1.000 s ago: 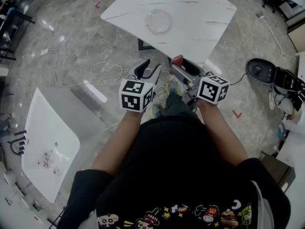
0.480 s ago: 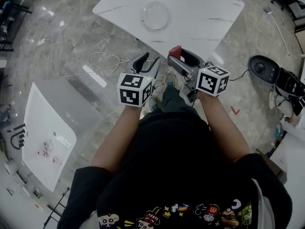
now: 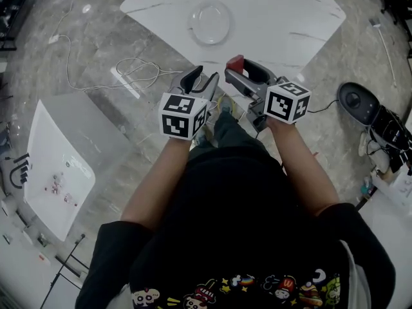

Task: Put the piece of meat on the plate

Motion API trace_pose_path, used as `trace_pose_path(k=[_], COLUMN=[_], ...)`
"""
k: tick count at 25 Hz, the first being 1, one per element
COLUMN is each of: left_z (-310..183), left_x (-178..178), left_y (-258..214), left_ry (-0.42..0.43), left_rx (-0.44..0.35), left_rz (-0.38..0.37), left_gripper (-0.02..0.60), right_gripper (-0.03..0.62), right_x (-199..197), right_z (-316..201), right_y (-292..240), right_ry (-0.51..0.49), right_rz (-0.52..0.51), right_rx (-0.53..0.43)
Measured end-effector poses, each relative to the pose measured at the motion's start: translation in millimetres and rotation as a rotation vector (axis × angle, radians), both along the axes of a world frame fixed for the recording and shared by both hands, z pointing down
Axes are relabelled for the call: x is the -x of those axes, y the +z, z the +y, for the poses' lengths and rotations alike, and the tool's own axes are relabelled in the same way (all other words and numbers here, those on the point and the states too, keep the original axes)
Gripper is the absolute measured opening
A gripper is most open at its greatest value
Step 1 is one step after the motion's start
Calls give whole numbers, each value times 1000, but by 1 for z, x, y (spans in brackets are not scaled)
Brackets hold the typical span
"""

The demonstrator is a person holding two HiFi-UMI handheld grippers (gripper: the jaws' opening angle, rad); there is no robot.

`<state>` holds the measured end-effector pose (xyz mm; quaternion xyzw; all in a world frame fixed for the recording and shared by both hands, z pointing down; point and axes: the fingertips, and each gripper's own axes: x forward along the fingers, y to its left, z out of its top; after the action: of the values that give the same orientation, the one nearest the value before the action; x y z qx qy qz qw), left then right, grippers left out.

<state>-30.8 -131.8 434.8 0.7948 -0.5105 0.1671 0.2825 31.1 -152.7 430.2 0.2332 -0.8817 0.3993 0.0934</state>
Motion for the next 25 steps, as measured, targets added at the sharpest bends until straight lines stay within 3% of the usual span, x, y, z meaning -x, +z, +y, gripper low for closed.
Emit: trace_pose_path(k=[11,25], left_z=[-40,-72], left_x=[11,30], left_y=[26,54], left_ry=[-72,-153], left_rx=[54,103], left_rz=[2,33], left_gripper=[287,287], right_gripper=[311,311], right_x=[16,50], right_z=[-53,-112], right_y=[31,62], right_ry=[-122,-327], right_rz=[49,179], right_rx=[30,-49])
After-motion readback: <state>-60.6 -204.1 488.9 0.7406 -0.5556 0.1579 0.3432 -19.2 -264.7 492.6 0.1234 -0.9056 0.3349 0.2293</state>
